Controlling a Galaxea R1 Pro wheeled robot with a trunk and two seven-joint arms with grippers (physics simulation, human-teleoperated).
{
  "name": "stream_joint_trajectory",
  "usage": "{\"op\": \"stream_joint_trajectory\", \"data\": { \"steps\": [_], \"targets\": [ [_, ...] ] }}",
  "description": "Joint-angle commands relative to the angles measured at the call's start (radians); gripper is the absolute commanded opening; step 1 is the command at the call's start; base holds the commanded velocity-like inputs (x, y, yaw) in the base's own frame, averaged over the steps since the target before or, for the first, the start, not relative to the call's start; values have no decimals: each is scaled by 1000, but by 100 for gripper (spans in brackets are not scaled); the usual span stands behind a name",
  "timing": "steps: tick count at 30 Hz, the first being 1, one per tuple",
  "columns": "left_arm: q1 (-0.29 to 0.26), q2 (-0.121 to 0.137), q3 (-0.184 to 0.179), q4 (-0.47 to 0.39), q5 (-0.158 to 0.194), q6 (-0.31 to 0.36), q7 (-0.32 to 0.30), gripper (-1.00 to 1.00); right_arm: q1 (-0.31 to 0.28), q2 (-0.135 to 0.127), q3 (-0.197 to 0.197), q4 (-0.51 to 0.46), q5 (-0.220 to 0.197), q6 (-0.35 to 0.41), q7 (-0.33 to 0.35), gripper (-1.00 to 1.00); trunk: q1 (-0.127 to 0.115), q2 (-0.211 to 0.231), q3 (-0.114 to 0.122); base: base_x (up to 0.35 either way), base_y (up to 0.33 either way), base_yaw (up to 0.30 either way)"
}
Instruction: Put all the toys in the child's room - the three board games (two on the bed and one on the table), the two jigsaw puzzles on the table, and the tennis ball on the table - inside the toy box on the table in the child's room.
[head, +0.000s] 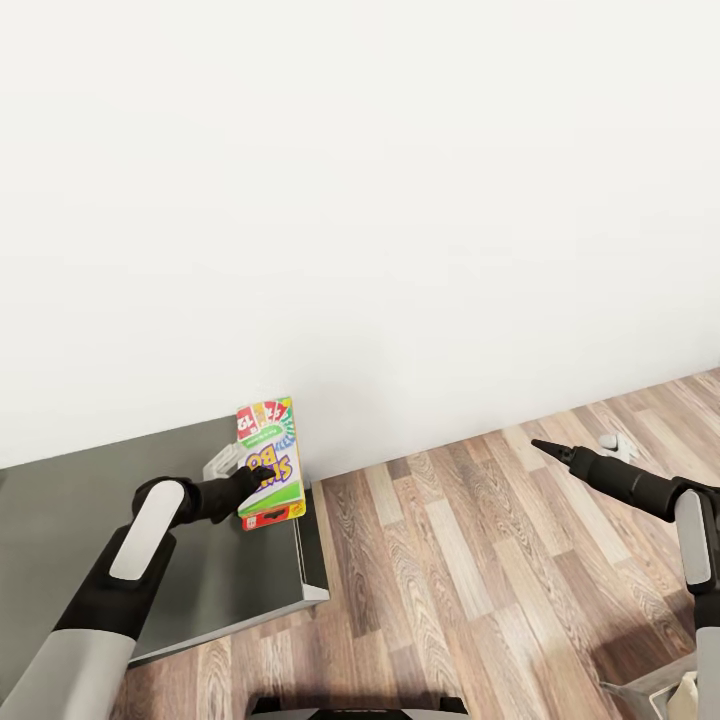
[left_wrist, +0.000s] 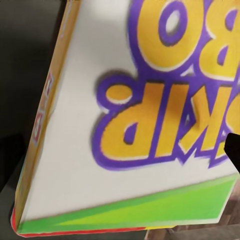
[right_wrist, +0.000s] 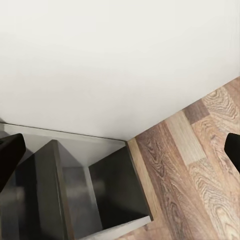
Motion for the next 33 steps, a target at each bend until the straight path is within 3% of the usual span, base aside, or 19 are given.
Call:
{"op": "stream_joint_trajectory", "data": {
  "steps": [1,14,22,31,33],
  "targets": [
    [-1,1,-1,-2,10,0,10,100,-1,0,-1,0,0,5,3,100,1,-2,-1,0,0,0],
    [12,13,14,-41,12,1,11,100,-1,1,-1,0,0,5,3,100,1,-2,-1,0,0,0],
    [91,44,132,-193,22,12,11,100,-1,16,20,33,6,-1,-1,100,1,-2,-1,0,0,0],
    [139,52,191,-284,25,16,10,100,-14,53,93,147,3,-10,2,100,1,-2,-1,0,0,0],
    [148,54,202,-305,31,19,9,100,-26,72,112,189,1,-14,3,100,1,-2,-1,0,0,0]
  ]
}}
